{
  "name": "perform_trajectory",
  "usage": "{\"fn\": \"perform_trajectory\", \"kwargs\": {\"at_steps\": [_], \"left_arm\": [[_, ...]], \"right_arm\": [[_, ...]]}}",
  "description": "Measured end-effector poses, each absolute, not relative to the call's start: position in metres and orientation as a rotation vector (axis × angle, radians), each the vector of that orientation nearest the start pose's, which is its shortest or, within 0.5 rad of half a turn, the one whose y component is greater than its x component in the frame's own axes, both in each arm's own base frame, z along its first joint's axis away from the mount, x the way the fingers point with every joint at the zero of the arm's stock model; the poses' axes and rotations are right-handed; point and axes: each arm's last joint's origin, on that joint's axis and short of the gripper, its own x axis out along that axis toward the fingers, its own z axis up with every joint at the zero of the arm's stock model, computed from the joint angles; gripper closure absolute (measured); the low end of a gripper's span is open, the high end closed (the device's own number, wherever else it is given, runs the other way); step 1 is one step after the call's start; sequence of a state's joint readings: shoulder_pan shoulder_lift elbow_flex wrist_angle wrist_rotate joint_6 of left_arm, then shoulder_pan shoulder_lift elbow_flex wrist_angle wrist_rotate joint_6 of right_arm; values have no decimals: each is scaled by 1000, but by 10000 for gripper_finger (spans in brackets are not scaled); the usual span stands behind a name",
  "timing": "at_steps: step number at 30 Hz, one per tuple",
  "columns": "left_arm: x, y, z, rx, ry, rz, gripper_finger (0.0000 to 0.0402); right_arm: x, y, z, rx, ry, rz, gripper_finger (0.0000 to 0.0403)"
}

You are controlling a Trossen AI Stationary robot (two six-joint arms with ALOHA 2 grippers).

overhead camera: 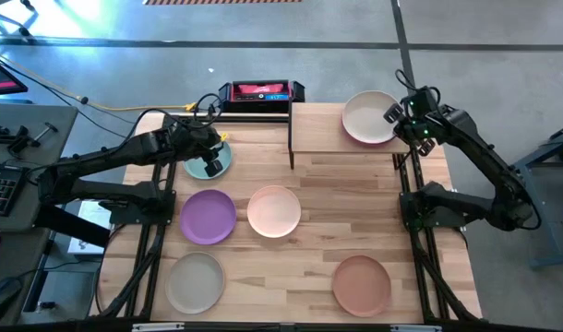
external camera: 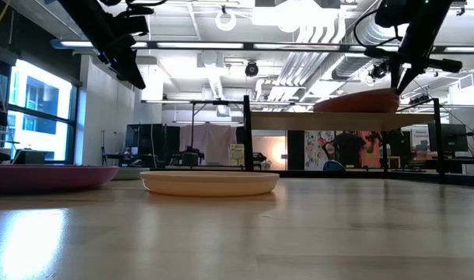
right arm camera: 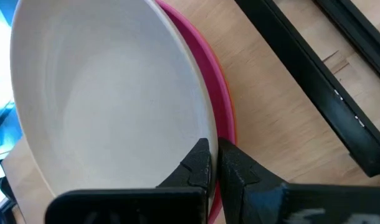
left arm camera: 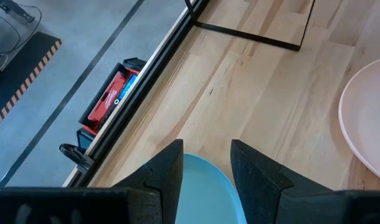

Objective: Place and stack plates onto a shelf
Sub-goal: Stack the white plate on top of the pink plate on the shelf

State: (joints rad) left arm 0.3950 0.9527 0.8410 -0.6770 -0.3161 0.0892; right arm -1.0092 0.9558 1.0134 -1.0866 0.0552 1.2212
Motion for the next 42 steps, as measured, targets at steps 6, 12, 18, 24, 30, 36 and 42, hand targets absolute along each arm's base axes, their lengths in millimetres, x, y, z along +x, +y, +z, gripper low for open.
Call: {"fn": "perform_trajectory", "kwargs": {"at_steps": [6,12,18,24,30,36,42], "left_arm": [[167,79,283,42,831,640,277],[167,79,283,42,831,640,277],[167,79,283,34,829,627,277],[167,79,283,30,828,615,277],[167,79,283,32,828,615,277],[167,79,283,32,830,615,277],[167,79,283,29,829,617,277]], "right_arm": [[83,-135,310,1500,255,-1487,403],[83,-135,311,1477,272,-1482,402],[84,-136,311,1473,264,-1473,402],[83,-135,311,1479,272,-1478,402],[83,-135,311,1468,268,-1496,402],[83,-135,310,1479,266,-1492,402],[84,-136,311,1445,298,-1446,402]]}}
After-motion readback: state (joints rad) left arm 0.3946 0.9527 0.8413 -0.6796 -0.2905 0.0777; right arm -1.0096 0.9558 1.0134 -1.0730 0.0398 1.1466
